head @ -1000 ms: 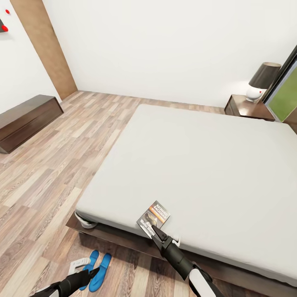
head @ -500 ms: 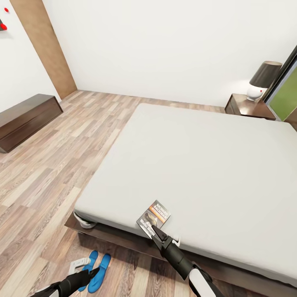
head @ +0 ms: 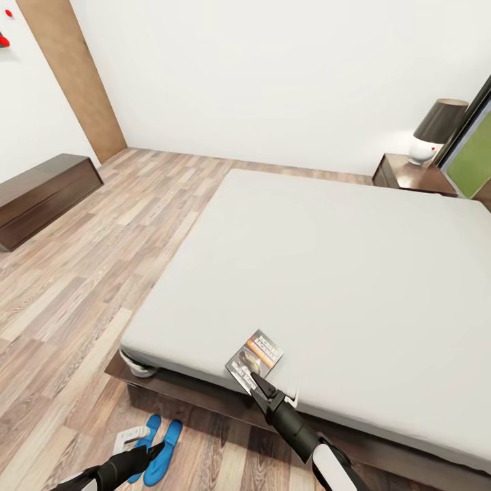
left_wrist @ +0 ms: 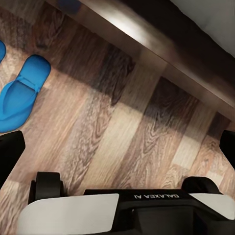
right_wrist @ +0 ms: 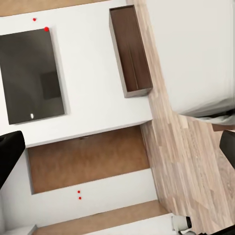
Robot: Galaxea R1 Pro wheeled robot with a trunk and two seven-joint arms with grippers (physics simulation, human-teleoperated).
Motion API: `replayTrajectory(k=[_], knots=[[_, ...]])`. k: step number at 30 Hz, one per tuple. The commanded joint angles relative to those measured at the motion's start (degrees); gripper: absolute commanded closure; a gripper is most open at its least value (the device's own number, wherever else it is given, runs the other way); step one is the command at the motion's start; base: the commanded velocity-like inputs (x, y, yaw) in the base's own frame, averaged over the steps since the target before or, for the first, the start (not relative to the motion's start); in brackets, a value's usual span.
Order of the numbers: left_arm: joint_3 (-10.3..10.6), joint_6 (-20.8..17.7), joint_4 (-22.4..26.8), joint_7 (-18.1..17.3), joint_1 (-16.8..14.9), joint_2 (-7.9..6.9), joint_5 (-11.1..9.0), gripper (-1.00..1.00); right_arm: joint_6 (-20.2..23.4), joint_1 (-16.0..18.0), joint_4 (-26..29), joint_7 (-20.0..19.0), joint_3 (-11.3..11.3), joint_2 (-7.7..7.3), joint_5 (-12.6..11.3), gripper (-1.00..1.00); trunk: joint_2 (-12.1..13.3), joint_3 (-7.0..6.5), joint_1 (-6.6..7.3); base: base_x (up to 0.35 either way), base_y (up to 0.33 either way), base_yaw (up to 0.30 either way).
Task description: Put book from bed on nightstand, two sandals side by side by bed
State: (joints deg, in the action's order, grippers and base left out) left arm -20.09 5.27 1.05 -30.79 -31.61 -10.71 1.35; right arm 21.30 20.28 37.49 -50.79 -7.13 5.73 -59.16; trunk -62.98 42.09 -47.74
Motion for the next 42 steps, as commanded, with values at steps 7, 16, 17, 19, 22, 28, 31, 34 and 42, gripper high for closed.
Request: replayTrajectory(k=[7,16,17,19,22,28,31,34,42], knots=[[-0.13,0.26,-0.08,-0.14,-0.04,-0.06,0.15,-1.0,0.49,0.03,-0.03,-0.01,-0.08,-0.02,-0.6,-1.0,-2.85,1.3,-1.54,0.0,0.0,0.0],[-0.13,0.26,-0.08,-0.14,-0.04,-0.04,0.15,-1.0,0.42,0.03,-0.04,-0.01,-0.09,-0.02,-0.6,-1.0,-6.46,2.92,-3.52,0.0,0.0,0.0],[-0.13,0.26,-0.08,-0.14,-0.04,-0.06,0.15,-1.0,0.42,0.03,-0.03,-0.01,-0.09,-0.02,-0.58,-1.0,-6.86,3.1,-3.74,0.0,0.0,0.0],[-0.13,0.26,-0.08,-0.14,-0.04,-0.05,0.15,-1.0,0.41,0.04,-0.04,-0.01,-0.08,-0.02,-0.58,-1.0,-7.66,3.45,-4.18,0.0,0.0,0.0],[-0.13,0.26,-0.08,-0.14,-0.04,-0.04,0.15,-1.0,0.42,0.03,-0.02,-0.01,-0.08,-0.02,-0.6,-1.0,-8.86,3.99,-4.84,0.0,0.0,0.0],[-0.11,0.26,-0.08,-0.14,-0.04,-0.04,0.15,-1.0,0.41,0.03,-0.02,-0.01,-0.08,-0.02,-0.6,-1.0,-11.27,5.07,-6.16,0.0,0.0,0.0],[-0.11,0.26,-0.08,-0.14,-0.04,-0.02,0.15,-1.0,0.41,0.03,-0.04,-0.01,-0.08,-0.02,-0.55,-1.0,-12.47,5.61,-6.82,0.0,0.0,0.0],[-0.12,0.26,-0.08,-0.14,-0.04,-0.02,0.15,-1.0,0.41,0.03,-0.01,-0.01,-0.08,-0.02,-0.59,-1.0,-13.68,6.15,-7.47,0.0,0.0,0.0],[-0.13,0.26,-0.08,-0.14,-0.04,-0.01,0.15,-1.0,0.41,0.02,0.0,-0.01,-0.08,-0.02,-0.57,-1.0,-13.68,6.15,-7.47,0.0,0.0,0.0]])
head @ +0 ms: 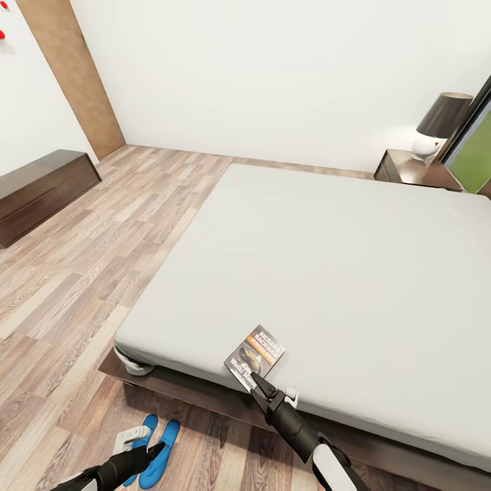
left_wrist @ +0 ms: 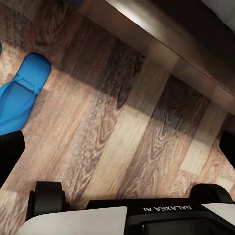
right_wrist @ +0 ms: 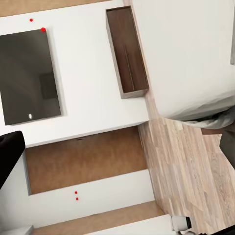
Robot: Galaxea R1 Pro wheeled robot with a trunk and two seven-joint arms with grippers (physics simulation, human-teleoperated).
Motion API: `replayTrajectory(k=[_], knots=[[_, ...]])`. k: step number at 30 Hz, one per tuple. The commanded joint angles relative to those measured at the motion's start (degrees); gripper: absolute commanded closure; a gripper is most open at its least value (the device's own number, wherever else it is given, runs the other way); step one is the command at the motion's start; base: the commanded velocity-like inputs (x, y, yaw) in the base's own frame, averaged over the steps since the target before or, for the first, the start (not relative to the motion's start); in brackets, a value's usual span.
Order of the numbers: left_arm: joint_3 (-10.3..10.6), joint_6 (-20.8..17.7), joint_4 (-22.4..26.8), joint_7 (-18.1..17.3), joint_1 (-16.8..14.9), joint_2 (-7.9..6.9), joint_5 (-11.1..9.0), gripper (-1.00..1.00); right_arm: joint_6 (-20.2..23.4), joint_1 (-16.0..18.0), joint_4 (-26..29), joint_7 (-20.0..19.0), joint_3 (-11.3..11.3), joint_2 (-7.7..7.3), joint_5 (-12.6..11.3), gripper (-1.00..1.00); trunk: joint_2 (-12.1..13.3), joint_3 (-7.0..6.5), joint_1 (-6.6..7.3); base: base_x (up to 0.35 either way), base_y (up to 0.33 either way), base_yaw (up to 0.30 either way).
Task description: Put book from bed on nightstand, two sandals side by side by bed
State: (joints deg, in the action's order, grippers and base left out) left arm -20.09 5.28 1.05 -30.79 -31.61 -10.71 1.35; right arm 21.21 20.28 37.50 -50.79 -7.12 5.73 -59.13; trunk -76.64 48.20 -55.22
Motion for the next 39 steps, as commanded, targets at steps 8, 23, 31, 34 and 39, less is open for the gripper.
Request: replayTrajectory(k=[8,23,31,34,39], knots=[[-0.13,0.26,-0.08,-0.14,-0.03,-0.06,0.15,-1.0,0.5,0.02,-0.01,-0.02,-0.1,-0.02,-0.6,-1.0,-0.02,0.03,0.0,0.0,0.0,0.0],[-0.1,0.26,-0.08,-0.14,-0.03,-0.02,0.15,-1.0,0.5,0.02,-0.05,-0.02,-0.09,-0.02,-0.59,-1.0,-0.02,0.03,0.0,-0.06,0.0,0.0],[-0.1,0.26,-0.08,-0.17,-0.03,-0.06,0.15,-1.0,0.5,0.02,-0.01,-0.02,-0.09,-0.02,-0.62,-1.0,-0.02,0.03,0.0,-0.072,0.0,0.0],[-0.12,0.26,-0.08,-0.16,-0.03,-0.09,0.15,-1.0,0.5,0.04,-0.04,-0.02,-0.09,-0.02,-0.62,-1.0,-0.02,0.03,0.0,-0.069,0.0,0.0],[-0.12,0.26,-0.08,-0.16,-0.03,-0.1,0.15,-1.0,0.5,0.03,-0.04,-0.02,-0.09,-0.02,-0.61,-1.0,-0.02,0.03,0.0,-0.017,0.0,0.0]])
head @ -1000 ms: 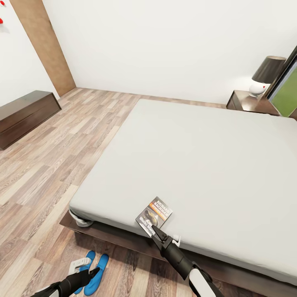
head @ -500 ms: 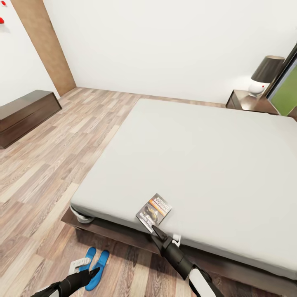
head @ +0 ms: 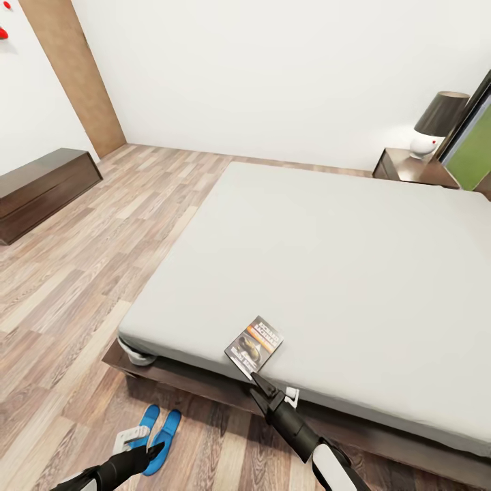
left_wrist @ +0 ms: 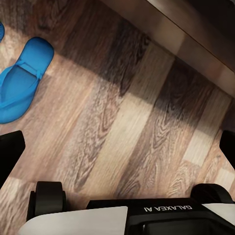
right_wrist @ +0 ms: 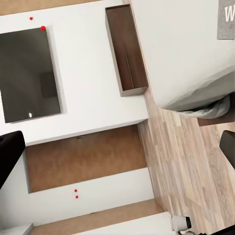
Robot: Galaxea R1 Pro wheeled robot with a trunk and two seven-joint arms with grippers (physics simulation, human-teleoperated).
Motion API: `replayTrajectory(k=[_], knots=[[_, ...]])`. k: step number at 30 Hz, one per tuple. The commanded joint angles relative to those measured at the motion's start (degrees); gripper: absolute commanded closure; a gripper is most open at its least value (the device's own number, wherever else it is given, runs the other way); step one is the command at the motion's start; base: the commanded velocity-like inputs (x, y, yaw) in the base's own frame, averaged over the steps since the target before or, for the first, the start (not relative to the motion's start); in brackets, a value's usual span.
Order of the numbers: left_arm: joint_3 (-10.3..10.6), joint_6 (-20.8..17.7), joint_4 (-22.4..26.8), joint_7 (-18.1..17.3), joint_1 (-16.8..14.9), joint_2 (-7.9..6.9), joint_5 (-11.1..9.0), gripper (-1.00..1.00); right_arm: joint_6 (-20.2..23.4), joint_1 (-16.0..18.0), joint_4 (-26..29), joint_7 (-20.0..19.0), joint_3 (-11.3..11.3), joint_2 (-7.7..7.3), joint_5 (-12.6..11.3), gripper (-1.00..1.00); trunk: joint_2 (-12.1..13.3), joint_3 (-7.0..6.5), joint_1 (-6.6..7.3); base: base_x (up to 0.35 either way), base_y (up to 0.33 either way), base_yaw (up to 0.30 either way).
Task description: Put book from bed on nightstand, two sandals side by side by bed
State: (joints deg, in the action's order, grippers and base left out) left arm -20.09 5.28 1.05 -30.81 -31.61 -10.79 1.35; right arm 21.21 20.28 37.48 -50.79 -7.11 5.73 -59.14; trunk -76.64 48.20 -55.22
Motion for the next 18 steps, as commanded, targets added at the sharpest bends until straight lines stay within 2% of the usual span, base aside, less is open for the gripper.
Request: replayTrajectory(k=[1,4,18], knots=[[-0.13,0.21,-0.08,-0.17,-0.03,-0.02,0.15,-1.0,0.5,0.02,-0.02,-0.02,-0.09,-0.02,-0.61,-1.0,-0.02,0.03,0.0,-0.005,0.0,0.0],[-0.13,0.07,-0.08,-0.2,-0.03,-0.02,0.15,-1.0,0.5,0.02,-0.01,-0.02,-0.09,-0.02,-0.6,-1.0,-0.02,0.03,0.0,-0.003,0.0,0.0],[-0.13,0.0,-0.08,-0.12,-0.03,0.0,0.15,-1.0,0.5,0.02,0.02,-0.02,-0.11,-0.02,-0.59,-1.0,-5.64,2.55,-3.07,0.0,0.0,0.0]])
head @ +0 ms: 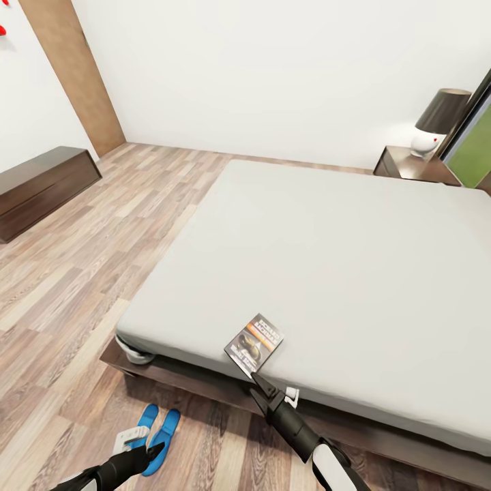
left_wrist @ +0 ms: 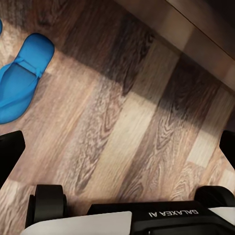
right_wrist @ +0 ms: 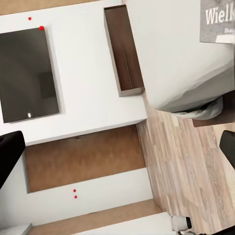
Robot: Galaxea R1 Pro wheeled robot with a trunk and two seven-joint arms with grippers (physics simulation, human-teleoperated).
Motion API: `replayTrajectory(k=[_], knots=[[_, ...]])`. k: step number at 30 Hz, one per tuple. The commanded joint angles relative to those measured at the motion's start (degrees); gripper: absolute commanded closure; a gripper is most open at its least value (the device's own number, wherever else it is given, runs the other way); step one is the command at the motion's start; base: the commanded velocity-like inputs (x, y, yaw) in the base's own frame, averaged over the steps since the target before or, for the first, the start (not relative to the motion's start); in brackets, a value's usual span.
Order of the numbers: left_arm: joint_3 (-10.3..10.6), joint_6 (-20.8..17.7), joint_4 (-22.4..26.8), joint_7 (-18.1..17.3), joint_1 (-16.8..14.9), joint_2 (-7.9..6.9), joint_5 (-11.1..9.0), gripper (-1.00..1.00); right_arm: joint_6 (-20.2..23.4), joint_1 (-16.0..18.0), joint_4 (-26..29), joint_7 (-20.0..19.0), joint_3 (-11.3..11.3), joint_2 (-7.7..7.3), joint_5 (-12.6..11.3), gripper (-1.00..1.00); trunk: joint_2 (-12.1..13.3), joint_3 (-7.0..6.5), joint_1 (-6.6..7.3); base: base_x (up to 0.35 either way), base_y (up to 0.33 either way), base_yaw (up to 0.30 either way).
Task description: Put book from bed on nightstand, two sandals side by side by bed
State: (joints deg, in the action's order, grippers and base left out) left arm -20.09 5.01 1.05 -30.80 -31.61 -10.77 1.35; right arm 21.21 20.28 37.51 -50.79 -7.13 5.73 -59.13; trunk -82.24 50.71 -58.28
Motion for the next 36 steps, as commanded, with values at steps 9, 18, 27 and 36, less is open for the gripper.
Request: replayTrajectory(k=[9,18,27,36], knots=[[-0.13,0.26,-0.08,-0.14,-0.04,-0.02,0.15,-1.0,0.5,0.03,-0.04,-0.02,-0.08,-0.01,-0.58,-1.0,-3.64,1.66,-1.98,0.0,0.0,0.0],[-0.13,0.26,-0.08,-0.14,-0.04,-0.01,0.15,-1.0,0.5,0.03,-0.06,0.05,-0.08,-0.01,-0.58,-1.0,-7.25,3.27,-3.96,0.0,0.0,0.0],[-0.13,0.26,-0.08,-0.14,-0.04,-0.01,0.15,-1.0,0.5,0.03,-0.05,0.04,-0.08,-0.01,-0.58,-1.0,-10.86,4.89,-5.93,0.0,0.0,0.0],[-0.13,0.26,-0.08,-0.14,-0.04,-0.01,0.15,-1.0,0.5,0.03,-0.06,0.05,-0.08,-0.01,-0.57,-1.0,-14.47,6.5,-7.91,0.0,0.0,0.0]])
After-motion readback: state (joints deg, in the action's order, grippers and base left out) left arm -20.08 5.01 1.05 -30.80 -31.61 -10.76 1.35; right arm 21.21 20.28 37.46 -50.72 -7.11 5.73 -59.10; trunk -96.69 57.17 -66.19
